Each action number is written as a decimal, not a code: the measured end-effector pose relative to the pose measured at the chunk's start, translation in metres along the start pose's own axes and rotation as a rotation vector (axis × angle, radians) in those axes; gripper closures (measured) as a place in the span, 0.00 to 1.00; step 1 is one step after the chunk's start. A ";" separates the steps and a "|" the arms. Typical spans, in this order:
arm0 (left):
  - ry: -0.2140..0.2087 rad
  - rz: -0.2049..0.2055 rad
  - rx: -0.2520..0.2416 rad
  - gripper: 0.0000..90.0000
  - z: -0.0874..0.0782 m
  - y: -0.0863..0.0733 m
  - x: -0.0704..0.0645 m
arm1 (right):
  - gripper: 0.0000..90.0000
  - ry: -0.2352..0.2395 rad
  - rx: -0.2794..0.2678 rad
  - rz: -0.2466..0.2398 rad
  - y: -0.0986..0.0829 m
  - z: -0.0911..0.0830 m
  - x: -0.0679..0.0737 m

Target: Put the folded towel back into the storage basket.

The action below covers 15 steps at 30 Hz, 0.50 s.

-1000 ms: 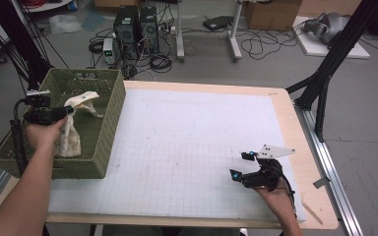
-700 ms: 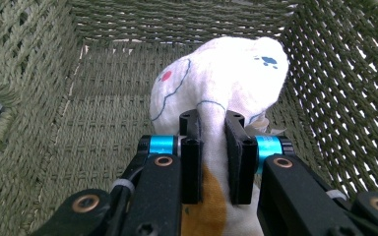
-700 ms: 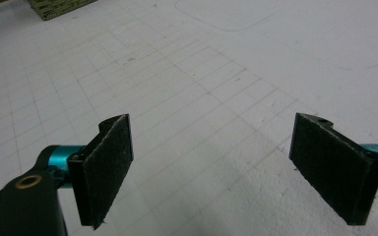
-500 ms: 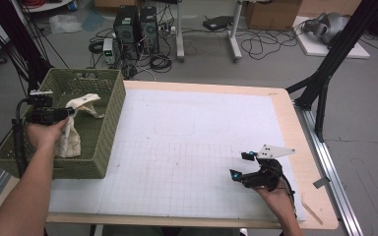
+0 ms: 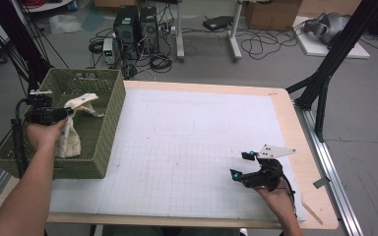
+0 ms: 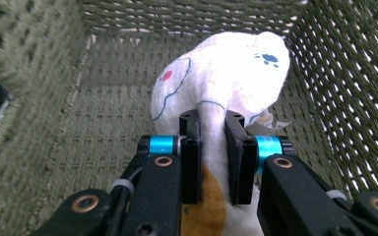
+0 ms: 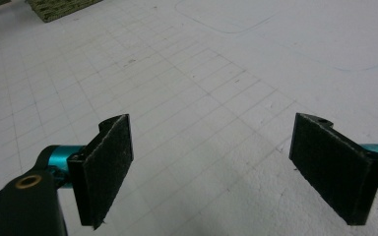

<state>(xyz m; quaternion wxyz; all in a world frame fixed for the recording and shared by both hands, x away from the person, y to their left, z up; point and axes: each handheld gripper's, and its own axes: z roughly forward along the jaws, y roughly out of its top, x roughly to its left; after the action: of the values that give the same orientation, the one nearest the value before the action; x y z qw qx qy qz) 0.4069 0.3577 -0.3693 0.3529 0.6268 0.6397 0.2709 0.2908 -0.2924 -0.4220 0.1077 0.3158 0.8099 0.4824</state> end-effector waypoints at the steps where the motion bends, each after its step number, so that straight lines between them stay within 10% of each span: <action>1: 0.000 -0.002 0.006 0.88 0.000 0.000 0.000 | 0.18 0.000 0.000 -0.001 0.000 0.000 0.000; 15: 0.006 -0.007 0.170 0.88 0.010 -0.005 0.000 | 0.18 0.001 -0.001 0.000 0.000 0.000 0.000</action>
<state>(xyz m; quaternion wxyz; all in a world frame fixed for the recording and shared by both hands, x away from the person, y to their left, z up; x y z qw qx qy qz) 0.4117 0.3566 -0.3797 0.2974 0.6513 0.6638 0.2162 0.2911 -0.2925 -0.4221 0.1072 0.3153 0.8099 0.4829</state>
